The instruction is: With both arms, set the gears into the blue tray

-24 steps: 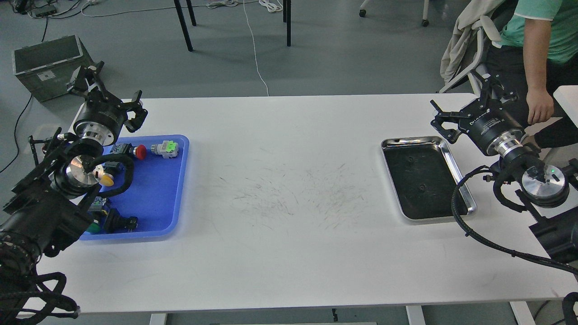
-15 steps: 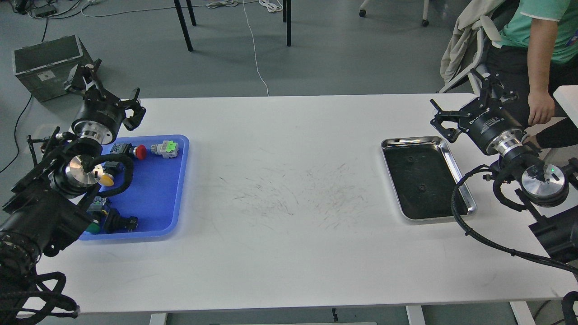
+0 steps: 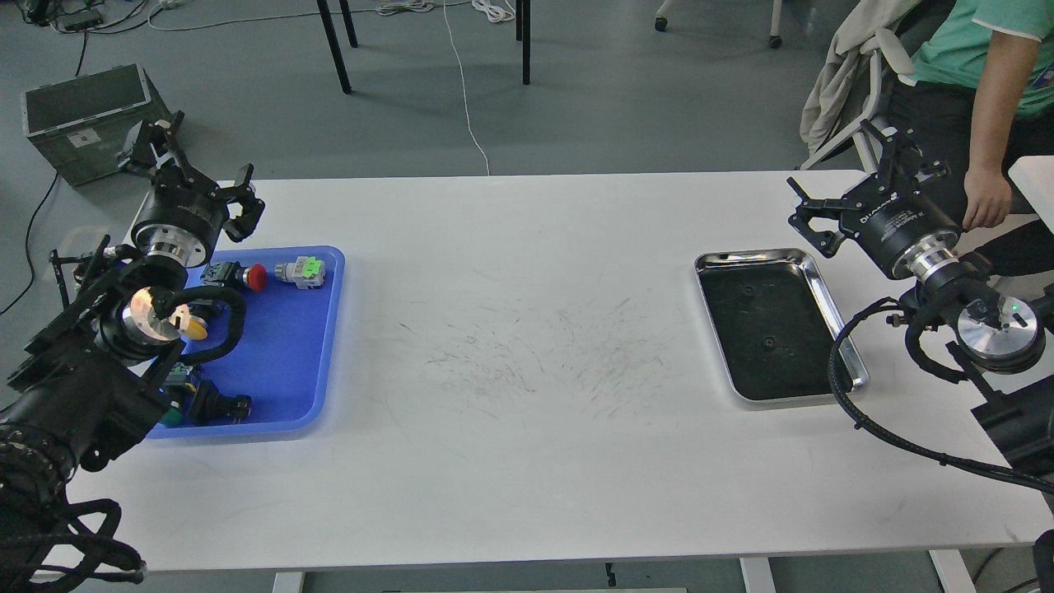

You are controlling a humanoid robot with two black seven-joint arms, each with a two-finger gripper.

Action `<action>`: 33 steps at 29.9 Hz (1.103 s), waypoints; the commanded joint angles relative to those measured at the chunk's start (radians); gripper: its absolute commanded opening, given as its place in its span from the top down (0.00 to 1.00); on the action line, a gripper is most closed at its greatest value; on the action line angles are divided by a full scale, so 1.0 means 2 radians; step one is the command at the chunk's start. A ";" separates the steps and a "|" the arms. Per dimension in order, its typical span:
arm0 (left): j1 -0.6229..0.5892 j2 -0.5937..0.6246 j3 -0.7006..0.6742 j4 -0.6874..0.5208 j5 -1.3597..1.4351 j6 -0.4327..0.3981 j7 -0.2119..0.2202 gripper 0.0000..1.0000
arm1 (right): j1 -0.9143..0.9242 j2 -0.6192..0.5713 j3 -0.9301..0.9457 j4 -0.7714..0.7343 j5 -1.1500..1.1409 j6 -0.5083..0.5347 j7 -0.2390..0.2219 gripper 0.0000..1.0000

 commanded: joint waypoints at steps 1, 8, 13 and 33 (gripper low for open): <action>0.000 0.000 0.003 0.000 0.000 -0.001 -0.001 0.02 | 0.018 -0.028 -0.039 0.001 -0.001 0.003 -0.001 0.01; 0.002 0.001 0.003 -0.001 0.000 -0.002 -0.010 0.02 | 0.088 -0.097 -0.148 0.012 -0.016 0.003 -0.007 0.01; 0.004 0.004 0.003 -0.001 0.000 -0.001 -0.010 0.02 | 0.233 -0.156 -0.371 0.059 -0.188 0.024 -0.017 0.01; 0.011 0.003 0.003 0.000 0.000 0.000 -0.010 0.02 | 0.394 0.046 -0.773 -0.011 -0.641 -0.053 -0.036 0.01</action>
